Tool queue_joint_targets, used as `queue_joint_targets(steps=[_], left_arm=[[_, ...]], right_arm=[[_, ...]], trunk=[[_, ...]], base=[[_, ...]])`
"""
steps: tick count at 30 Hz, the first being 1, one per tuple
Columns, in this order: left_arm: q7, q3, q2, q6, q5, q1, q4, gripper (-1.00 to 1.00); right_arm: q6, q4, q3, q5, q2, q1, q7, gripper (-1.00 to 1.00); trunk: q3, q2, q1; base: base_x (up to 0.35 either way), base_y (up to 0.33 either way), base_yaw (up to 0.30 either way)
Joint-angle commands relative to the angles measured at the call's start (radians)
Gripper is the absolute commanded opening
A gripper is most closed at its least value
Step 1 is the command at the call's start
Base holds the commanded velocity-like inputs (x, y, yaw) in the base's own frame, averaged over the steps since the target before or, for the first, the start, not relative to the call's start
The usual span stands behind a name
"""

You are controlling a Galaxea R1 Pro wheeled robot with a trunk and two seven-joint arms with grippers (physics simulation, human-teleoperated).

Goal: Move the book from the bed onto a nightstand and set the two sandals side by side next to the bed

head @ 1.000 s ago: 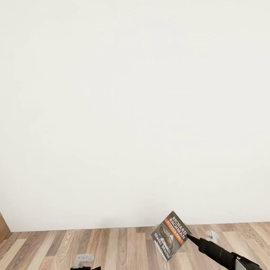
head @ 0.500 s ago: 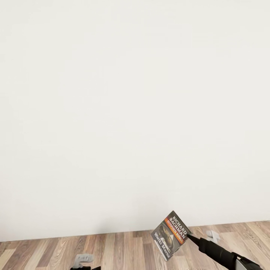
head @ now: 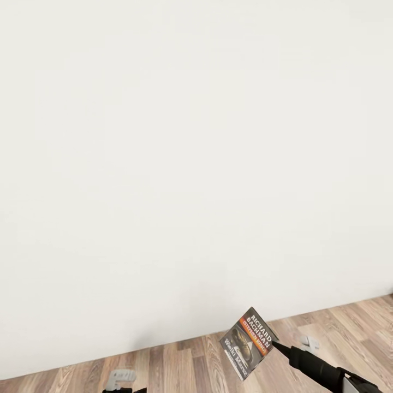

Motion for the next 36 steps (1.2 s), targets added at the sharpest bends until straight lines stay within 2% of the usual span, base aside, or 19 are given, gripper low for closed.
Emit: queue_joint_targets(steps=[1, 25, 36], left_arm=[[-0.002, 0.007, 0.000, -0.006, -0.010, 0.000, 0.001, 1.00], [-0.002, 0.008, 0.000, -0.006, -0.011, 0.000, 0.001, 1.00], [-0.003, 0.008, 0.001, -0.006, -0.011, -0.001, 0.001, 1.00]], right_arm=[[0.004, -0.001, -0.013, 0.009, 0.000, -0.001, 0.003, -1.00], [0.005, -0.001, -0.013, 0.009, 0.000, -0.001, 0.001, -1.00], [0.005, -0.001, -0.012, 0.009, 0.000, -0.001, 0.005, -1.00]], trunk=[[-0.001, -0.001, 0.001], [-0.001, -0.001, 0.001], [-0.001, -0.001, 0.001]], base=[[0.291, 0.000, -0.135], [0.326, 0.000, -0.010], [0.063, 0.000, -0.048]])
